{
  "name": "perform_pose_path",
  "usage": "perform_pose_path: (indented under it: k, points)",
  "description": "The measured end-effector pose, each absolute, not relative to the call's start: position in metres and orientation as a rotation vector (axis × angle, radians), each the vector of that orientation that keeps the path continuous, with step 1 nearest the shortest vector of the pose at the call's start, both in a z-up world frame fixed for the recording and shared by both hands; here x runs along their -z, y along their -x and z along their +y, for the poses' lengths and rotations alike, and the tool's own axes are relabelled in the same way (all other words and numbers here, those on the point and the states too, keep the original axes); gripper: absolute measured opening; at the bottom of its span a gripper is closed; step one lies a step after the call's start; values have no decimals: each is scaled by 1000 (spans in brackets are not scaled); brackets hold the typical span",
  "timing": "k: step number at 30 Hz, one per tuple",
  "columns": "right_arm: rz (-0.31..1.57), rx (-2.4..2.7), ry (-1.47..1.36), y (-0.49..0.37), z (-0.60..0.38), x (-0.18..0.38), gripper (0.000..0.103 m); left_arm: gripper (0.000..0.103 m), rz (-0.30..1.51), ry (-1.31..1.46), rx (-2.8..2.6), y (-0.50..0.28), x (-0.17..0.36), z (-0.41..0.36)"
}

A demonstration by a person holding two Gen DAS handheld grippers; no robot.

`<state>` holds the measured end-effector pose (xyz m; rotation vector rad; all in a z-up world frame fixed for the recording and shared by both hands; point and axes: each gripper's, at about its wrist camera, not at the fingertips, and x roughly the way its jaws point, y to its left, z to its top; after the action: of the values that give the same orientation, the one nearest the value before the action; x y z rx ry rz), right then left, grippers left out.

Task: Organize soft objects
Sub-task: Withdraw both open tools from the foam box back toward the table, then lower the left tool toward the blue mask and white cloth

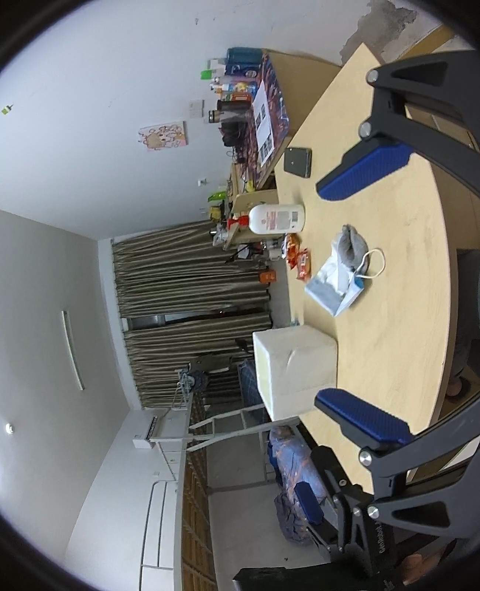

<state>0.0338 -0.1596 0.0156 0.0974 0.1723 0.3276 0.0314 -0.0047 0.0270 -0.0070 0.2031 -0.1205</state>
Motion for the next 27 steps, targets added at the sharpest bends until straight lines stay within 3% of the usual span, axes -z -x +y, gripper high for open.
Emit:
perform_pose_path:
  k: [27]
  points:
    - [407, -258, -66, -112, -163, 28, 103, 103, 422, -1, 154, -134, 26, -10]
